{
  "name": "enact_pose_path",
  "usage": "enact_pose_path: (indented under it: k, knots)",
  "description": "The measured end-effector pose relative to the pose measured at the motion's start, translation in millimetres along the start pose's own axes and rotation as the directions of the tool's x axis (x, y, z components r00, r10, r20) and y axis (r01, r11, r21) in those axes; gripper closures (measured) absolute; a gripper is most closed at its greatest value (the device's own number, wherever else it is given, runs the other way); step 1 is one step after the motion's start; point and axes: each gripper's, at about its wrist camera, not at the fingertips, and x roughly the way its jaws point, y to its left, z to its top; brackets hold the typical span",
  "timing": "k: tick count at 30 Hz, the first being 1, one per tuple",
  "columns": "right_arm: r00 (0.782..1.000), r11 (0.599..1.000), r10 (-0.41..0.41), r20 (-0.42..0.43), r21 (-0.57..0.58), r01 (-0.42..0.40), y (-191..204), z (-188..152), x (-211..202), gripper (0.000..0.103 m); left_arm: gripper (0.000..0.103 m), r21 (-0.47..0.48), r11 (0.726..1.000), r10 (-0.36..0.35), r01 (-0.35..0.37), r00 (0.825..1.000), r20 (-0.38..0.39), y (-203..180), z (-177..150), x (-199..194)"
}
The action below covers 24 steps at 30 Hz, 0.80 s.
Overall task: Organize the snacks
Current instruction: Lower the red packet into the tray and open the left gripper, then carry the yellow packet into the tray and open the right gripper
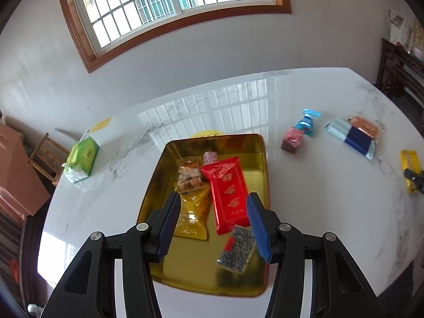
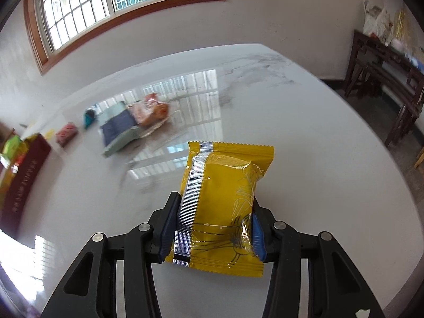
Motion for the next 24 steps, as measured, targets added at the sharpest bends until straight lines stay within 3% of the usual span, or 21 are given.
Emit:
enact_pose_path:
  k: [12,19,24]
  knots:
    - [0.980,0.979,0.200,0.000,-0.048,-0.199,77.3,-2.9,-25.1,0.059,0.044,-0.043,0.999,-0.025,0.024,0.999,-0.022,8.7,-21.1,-12.0]
    - [0.945,0.932,0.327,-0.017,-0.162,-0.325,152.8,0.1,-41.2,0.059,0.040,-0.092,0.996,-0.009,0.004,0.999,-0.048,31.1,-35.7,-9.2]
    - [0.910,0.877,0.412,-0.050,-0.248,-0.411,216.2,1.0,-48.3,0.059,0.036,-0.204,0.977,0.046,-0.060,0.996,-0.071,70.5,-55.4,-9.7]
